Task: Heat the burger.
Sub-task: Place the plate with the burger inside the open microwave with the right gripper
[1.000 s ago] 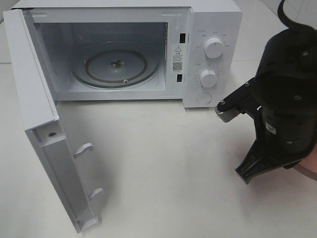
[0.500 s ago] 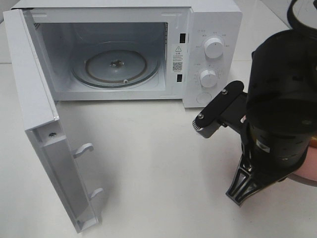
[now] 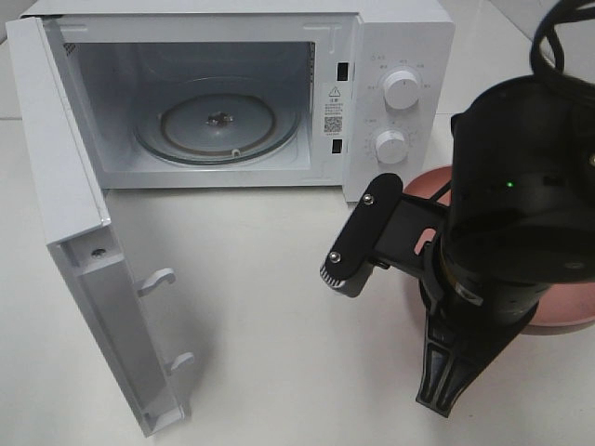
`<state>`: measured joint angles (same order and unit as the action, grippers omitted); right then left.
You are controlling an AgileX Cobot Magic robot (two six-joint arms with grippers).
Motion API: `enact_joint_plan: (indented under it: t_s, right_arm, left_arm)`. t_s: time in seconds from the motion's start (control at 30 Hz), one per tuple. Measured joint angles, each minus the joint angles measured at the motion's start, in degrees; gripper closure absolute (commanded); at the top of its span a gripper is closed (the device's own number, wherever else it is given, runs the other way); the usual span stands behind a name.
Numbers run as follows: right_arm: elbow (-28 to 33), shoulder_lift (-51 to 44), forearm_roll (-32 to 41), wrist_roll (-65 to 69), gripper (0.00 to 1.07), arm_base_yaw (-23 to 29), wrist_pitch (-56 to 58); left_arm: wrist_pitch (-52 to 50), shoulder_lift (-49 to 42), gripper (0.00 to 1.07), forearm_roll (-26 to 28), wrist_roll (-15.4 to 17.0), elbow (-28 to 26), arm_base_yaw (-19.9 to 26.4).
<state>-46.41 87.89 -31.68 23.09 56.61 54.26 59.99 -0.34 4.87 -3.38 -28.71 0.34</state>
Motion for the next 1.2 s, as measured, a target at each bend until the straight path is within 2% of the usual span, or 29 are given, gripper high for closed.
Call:
enact_joint_plan:
  t_s: [0.3,0.83,1.2]
  right_arm:
    - [0.0,0.0,-3.5,-5.16,1.07,0.0,-4.41]
    - [0.0,0.0,-3.61,-13.58,1.07,0.0,-9.34]
    - [0.11,0.0,-4.01,-24.98,1.07,0.0,-13.64]
  left_arm:
    - [0.0,0.0,0.09,0.0,0.0,0.0,0.0]
    - [0.0,0.0,0.09,0.0,0.0,0.0,0.0]
    - [0.0,0.0,0.09,0.0,0.0,0.0,0.0]
